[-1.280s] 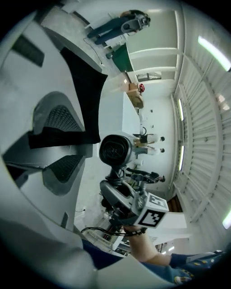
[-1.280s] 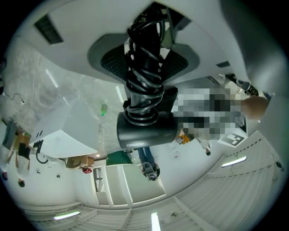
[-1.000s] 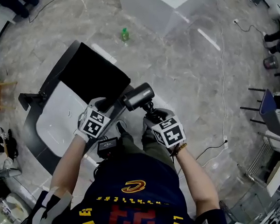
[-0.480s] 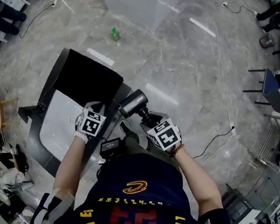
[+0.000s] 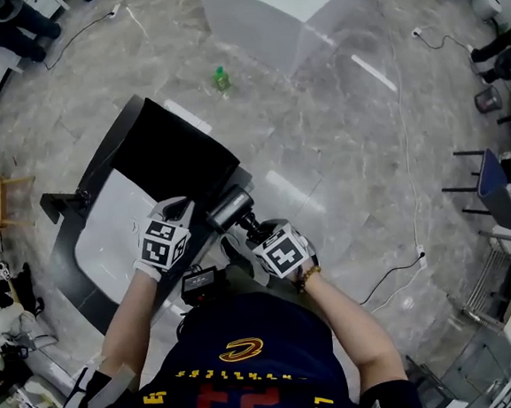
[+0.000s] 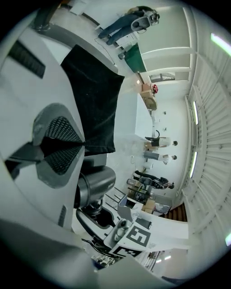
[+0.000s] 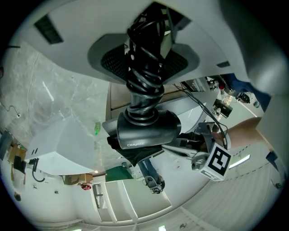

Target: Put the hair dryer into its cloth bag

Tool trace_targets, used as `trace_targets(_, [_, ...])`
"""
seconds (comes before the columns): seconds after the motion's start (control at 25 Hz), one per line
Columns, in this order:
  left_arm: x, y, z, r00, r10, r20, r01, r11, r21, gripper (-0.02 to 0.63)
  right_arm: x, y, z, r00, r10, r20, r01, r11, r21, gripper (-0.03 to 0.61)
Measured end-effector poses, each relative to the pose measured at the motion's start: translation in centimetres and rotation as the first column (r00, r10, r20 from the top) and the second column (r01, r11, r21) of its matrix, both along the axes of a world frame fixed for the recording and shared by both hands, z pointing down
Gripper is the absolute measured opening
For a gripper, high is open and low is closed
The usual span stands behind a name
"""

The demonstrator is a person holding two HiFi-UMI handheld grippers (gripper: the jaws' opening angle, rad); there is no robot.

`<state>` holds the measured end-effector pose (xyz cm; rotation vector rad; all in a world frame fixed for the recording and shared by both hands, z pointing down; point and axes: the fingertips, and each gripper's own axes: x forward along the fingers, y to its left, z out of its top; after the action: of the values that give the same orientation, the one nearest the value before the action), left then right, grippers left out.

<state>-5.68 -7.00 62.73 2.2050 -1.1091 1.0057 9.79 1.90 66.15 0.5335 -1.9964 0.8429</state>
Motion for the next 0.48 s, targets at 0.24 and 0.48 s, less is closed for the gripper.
trace_targets(0.24, [-0.4,0.5,-1.1,1.000,0.007,0.005,-0.007,0.999,0.039,0.025,-3.4,-1.8,0.4,0.995,-0.092,-0.023,0.092,0.996,0.009,0.229])
trace_targets(0.48, [-1.0,0.5,-2.0,1.000,-0.001,-0.017,0.002,0.998,0.063,0.025,-4.2,-4.3,0.7,0.991,-0.125,-0.053,0.126,0.992,0.010,0.229])
